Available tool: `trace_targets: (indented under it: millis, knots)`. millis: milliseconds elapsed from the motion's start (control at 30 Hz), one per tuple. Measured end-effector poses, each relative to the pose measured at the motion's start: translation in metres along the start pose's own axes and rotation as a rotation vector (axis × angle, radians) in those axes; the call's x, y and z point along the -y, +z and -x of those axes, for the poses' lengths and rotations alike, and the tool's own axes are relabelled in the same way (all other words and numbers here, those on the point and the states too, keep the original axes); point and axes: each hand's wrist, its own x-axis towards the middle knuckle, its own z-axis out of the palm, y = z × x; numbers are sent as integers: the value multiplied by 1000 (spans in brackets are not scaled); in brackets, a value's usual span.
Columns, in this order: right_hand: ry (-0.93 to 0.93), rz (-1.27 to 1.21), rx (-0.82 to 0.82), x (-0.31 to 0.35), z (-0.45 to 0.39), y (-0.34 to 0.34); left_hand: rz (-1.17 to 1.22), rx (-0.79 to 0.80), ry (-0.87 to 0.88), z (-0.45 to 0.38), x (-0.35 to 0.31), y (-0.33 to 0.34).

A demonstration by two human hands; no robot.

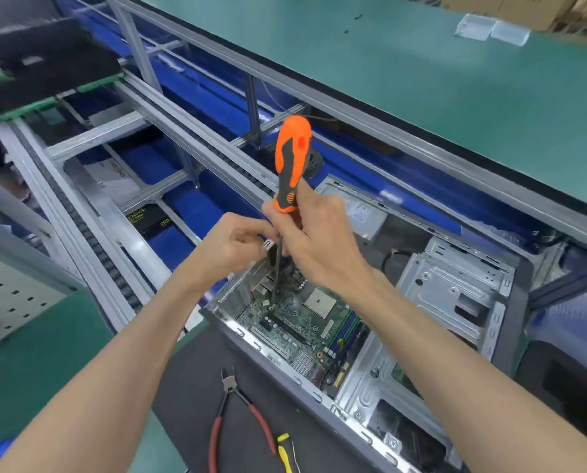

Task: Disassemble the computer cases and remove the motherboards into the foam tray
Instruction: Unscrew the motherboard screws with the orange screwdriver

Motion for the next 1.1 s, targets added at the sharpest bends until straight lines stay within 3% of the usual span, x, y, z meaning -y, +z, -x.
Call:
trace_targets:
  millis: [67, 367, 500, 700, 1100]
  knots:
    - [0, -36, 21, 1, -1, 8, -131, 106, 77, 7, 6, -7]
    - [-65, -7, 24, 7, -5, 32, -113, 183, -17, 15, 34, -25]
    - [-73, -136, 21, 18, -13, 31, -121, 145, -158, 21, 40, -31]
    - [-60, -161, 104, 21, -9, 36, -161, 95, -171, 28, 49, -34]
    - [-54, -177, 110, 21, -3, 45, -154, 66, -182, 35, 57, -36]
